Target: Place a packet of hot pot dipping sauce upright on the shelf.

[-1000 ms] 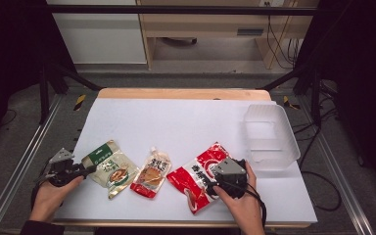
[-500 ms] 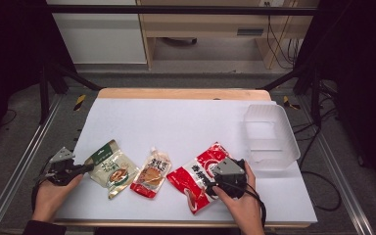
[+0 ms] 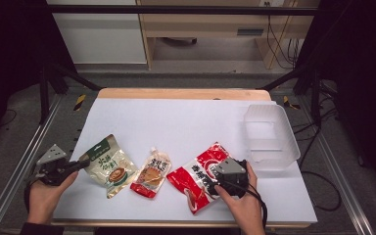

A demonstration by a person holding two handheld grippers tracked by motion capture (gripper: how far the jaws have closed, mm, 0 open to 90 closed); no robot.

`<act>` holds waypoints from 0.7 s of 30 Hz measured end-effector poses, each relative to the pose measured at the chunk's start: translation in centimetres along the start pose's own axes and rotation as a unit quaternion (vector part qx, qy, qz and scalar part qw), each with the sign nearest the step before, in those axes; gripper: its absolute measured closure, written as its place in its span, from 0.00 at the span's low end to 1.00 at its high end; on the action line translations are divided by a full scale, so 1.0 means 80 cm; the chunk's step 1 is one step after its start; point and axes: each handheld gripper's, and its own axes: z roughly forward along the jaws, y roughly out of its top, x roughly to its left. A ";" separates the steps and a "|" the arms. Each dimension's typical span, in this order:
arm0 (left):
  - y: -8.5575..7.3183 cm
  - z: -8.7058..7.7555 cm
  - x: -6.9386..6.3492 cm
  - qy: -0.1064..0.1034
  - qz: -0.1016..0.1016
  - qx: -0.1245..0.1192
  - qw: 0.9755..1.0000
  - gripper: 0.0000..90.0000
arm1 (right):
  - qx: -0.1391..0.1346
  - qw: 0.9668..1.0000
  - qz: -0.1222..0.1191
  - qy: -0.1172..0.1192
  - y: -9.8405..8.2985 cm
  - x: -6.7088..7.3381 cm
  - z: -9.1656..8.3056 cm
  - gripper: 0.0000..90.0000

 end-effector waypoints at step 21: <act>0.070 -0.046 -0.048 -0.071 0.085 -0.009 0.994 1.00 | 0.002 1.000 -0.020 0.001 -0.001 0.004 0.005 0.10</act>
